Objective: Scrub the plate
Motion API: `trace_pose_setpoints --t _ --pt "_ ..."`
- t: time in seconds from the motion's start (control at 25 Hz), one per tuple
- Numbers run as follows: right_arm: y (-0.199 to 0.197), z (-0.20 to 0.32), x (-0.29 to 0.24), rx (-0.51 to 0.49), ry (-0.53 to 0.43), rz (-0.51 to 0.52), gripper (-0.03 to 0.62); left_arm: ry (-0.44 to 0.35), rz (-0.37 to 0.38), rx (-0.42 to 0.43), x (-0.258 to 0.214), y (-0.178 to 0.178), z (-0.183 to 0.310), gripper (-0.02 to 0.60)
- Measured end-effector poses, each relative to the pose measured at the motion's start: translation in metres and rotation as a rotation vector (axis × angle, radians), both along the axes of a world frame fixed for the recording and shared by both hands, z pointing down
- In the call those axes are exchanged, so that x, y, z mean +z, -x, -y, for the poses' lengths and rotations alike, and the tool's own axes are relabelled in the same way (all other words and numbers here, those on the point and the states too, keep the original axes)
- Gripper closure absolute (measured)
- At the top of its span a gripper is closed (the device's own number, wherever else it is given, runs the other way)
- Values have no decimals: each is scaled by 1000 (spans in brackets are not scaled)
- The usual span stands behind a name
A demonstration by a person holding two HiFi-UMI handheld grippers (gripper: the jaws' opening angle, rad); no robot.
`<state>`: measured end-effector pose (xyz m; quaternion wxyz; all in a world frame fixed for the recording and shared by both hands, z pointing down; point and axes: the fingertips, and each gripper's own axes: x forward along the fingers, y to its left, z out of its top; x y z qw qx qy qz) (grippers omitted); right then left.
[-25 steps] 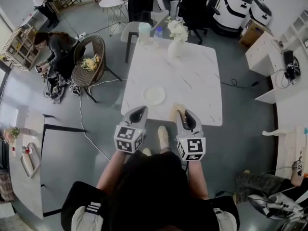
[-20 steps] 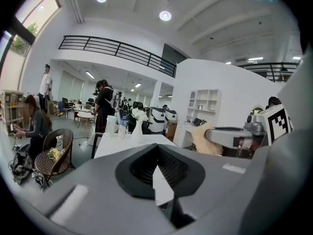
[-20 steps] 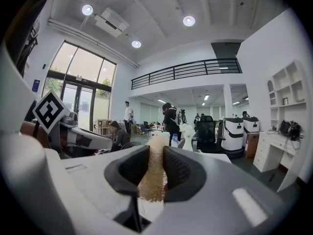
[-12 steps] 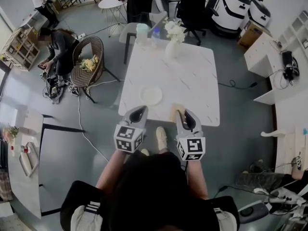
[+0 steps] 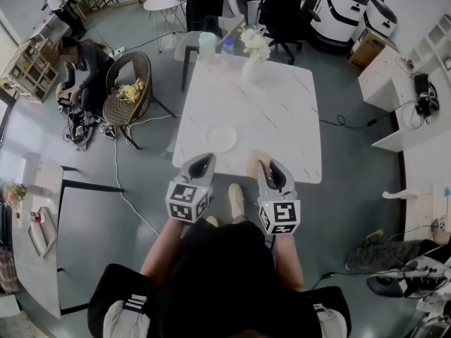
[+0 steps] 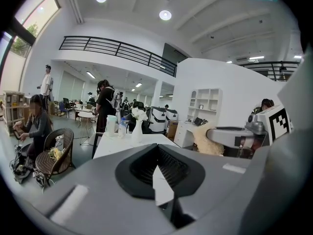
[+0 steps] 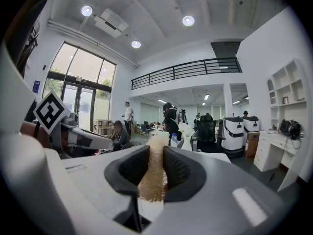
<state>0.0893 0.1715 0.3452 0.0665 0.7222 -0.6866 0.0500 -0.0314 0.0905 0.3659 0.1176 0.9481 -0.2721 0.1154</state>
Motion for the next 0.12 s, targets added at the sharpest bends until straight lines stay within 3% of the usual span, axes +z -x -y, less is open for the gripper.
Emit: trace_pose_setpoints --t 0.12 --pt "-1 1 0 1 0 0 503 -2 -1 -4 0 0 1 574"
